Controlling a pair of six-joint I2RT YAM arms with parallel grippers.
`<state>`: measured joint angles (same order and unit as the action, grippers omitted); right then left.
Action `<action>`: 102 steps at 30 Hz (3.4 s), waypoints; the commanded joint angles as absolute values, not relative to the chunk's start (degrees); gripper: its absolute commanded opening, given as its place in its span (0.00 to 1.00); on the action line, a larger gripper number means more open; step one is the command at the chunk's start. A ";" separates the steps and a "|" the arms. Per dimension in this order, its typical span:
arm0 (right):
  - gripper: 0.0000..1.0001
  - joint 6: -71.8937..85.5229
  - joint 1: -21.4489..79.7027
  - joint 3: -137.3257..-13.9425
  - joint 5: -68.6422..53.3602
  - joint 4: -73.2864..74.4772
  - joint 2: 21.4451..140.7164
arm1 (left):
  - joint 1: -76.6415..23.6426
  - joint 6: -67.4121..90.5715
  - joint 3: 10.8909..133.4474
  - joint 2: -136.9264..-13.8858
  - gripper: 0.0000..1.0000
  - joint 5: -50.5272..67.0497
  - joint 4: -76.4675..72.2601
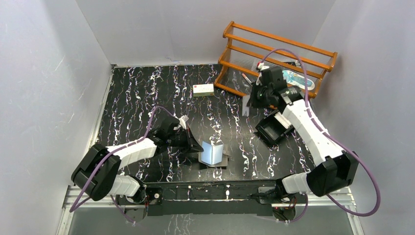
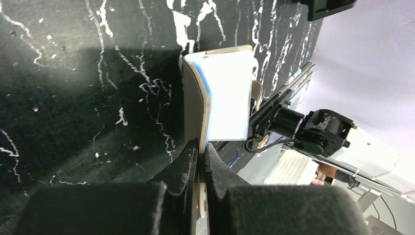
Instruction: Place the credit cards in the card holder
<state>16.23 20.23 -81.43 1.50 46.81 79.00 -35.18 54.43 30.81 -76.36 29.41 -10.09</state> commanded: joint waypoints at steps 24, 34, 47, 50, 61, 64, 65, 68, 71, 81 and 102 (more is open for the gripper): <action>0.00 43.67 41.03 -38.40 -19.61 4.13 74.95 | -34.80 49.57 27.03 -73.88 0.17 25.13 -4.28; 0.00 41.57 40.23 -33.28 -24.81 -2.25 78.05 | -34.80 48.64 26.40 -74.31 0.00 25.13 -3.93; 0.00 44.82 39.78 -30.25 -28.70 -9.25 79.12 | -34.80 48.40 25.15 -74.36 0.00 23.19 -2.55; 0.00 45.80 39.39 -30.07 -29.19 -10.22 80.39 | -34.80 48.58 24.74 -74.19 0.00 23.02 -2.70; 0.00 48.46 38.23 -28.07 -31.26 -14.47 82.72 | -34.80 49.37 23.23 -73.54 0.00 22.98 -3.45; 0.00 48.43 38.28 -27.61 -32.76 -16.83 83.38 | -34.81 49.56 23.18 -73.76 0.00 23.20 -3.85; 0.00 48.44 38.26 -27.52 -32.99 -17.23 83.36 | -34.81 49.57 23.18 -73.76 0.00 23.16 -3.87; 0.00 48.49 38.27 -27.59 -33.43 -17.66 83.13 | -34.83 49.65 23.07 -73.78 0.00 23.20 -4.04; 0.00 48.46 38.24 -27.60 -33.11 -17.43 82.44 | -34.80 49.66 22.85 -73.83 0.00 23.11 -4.17; 0.00 50.63 38.29 -27.22 -33.32 -18.72 83.50 | -34.82 50.35 22.50 -73.65 0.00 23.20 -4.81; 0.00 50.03 38.25 -25.60 -32.38 -18.99 85.78 | -34.81 50.80 21.89 -73.96 0.00 23.28 -5.69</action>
